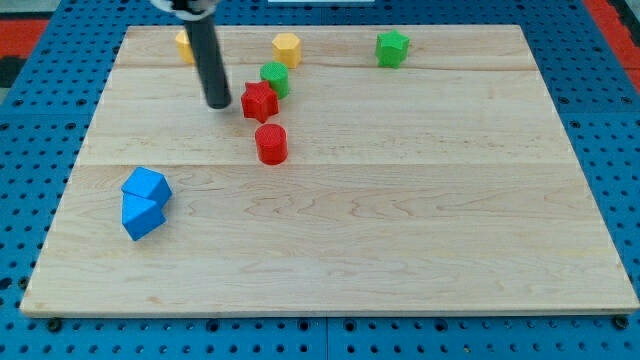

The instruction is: Move the blue cube to the bottom of the red circle

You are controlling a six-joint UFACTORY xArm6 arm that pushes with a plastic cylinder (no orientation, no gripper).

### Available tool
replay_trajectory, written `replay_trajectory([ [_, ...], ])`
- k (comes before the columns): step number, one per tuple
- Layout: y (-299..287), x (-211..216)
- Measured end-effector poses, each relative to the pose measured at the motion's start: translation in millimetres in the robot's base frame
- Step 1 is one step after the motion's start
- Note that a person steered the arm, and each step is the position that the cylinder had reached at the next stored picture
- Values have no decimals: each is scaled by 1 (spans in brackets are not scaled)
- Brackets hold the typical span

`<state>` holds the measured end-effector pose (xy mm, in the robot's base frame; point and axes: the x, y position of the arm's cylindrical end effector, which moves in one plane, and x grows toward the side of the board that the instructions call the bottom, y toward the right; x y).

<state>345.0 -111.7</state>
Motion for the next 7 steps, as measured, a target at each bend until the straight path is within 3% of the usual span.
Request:
replay_trajectory([
  [1,4,-9],
  [2,25,14],
  [3,3,36],
  [4,-62,25],
  [5,-124,77],
  [6,-119,139],
  [7,-62,152],
])
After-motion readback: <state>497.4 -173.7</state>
